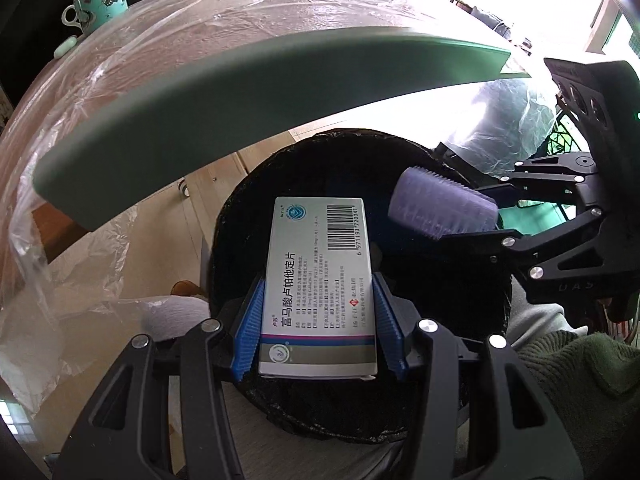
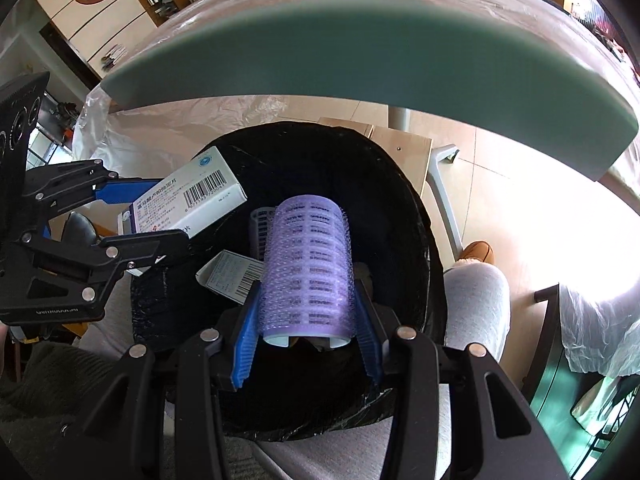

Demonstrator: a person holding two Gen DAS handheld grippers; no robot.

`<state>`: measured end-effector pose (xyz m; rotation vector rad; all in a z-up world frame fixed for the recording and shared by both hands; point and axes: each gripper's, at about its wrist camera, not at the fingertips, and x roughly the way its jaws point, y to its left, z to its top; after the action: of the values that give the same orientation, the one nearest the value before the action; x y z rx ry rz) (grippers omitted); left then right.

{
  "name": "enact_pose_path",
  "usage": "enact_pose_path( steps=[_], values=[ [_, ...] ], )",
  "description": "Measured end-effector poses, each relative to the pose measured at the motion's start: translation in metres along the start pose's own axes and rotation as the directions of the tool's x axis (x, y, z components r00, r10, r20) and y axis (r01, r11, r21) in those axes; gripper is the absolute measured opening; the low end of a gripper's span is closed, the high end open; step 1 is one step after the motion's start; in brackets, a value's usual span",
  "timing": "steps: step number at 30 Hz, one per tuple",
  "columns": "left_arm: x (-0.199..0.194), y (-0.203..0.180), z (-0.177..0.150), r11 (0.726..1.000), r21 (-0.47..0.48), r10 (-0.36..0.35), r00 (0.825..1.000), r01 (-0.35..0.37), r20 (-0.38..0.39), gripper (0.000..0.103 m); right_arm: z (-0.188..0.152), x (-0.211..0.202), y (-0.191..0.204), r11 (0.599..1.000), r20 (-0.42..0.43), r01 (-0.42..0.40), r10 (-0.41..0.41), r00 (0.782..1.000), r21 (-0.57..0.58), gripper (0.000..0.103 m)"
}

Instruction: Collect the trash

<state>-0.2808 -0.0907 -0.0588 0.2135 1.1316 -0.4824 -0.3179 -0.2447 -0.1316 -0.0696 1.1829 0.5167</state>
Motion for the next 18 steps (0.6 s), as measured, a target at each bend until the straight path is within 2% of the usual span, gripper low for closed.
enact_pose_path(
  steps=[1, 2, 4, 6, 8, 9, 10, 11, 12, 13, 14, 17, 18],
  values=[
    [-0.001, 0.003, -0.002, 1.0, -0.01, 0.01, 1.0, -0.011, -0.002, 0.072, -0.001, -0.003, 0.0, 1.0, 0.011, 0.013, -0.014, 1.0, 0.005, 0.067],
    [-0.001, 0.006, -0.004, 1.0, -0.021, 0.007, 1.0, -0.007, -0.002, 0.072, 0.0, -0.007, 0.002, 1.0, 0.026, 0.02, -0.02, 0.999, 0.009, 0.075],
    [-0.012, 0.009, -0.005, 0.998, -0.048, -0.044, 0.999, 0.044, 0.005, 0.072, 0.0, -0.019, 0.002, 1.0, 0.038, -0.002, 0.002, 0.999, 0.009, 0.076],
    [-0.031, 0.011, -0.004, 0.996, -0.061, -0.064, 0.998, 0.065, 0.023, 0.072, 0.004, -0.041, 0.001, 1.0, 0.06, -0.002, 0.002, 0.998, 0.006, 0.076],
    [-0.07, 0.016, 0.005, 0.985, -0.078, -0.144, 0.983, 0.153, 0.113, 0.072, 0.018, -0.075, 0.002, 0.999, 0.144, -0.047, 0.047, 0.988, -0.007, 0.076],
    [-0.092, 0.02, 0.013, 0.979, -0.079, -0.171, 0.969, 0.187, 0.177, 0.075, 0.025, -0.092, 0.001, 0.998, 0.194, -0.054, 0.055, 0.979, -0.013, 0.081],
    [-0.108, 0.026, 0.021, 0.98, -0.079, -0.161, 0.96, 0.183, 0.229, 0.086, 0.04, -0.115, -0.004, 0.999, 0.272, -0.036, 0.038, 0.962, -0.014, 0.086],
    [-0.127, 0.033, 0.033, 0.986, -0.089, -0.107, 0.946, 0.141, 0.307, 0.093, 0.052, -0.129, -0.008, 1.0, 0.331, -0.013, 0.013, 0.944, -0.004, 0.097],
    [-0.142, 0.043, 0.046, 0.99, -0.11, -0.04, 0.922, 0.089, 0.384, 0.102, 0.066, -0.14, -0.016, 1.0, 0.391, 0.009, -0.014, 0.92, 0.015, 0.099],
    [-0.148, 0.052, 0.056, 0.99, -0.13, 0.007, 0.903, 0.055, 0.429, 0.102, 0.088, -0.149, -0.03, 0.998, 0.443, 0.041, -0.06, 0.895, 0.053, 0.099],
    [-0.149, 0.065, 0.072, 0.987, -0.163, 0.062, 0.891, 0.013, 0.45, 0.102, 0.106, -0.149, -0.041, 0.994, 0.45, 0.07, -0.101, 0.887, 0.084, 0.099],
    [-0.128, 0.105, 0.115, 0.969, -0.247, 0.105, 0.88, 0.014, 0.463, 0.101, 0.164, -0.13, -0.082, 0.975, 0.442, 0.162, -0.213, 0.872, 0.15, 0.099],
    [-0.114, 0.116, 0.129, 0.961, -0.275, 0.149, 0.883, -0.024, 0.444, 0.101, 0.179, -0.12, -0.092, 0.967, 0.433, 0.202, -0.251, 0.866, 0.157, 0.099]
  ],
)
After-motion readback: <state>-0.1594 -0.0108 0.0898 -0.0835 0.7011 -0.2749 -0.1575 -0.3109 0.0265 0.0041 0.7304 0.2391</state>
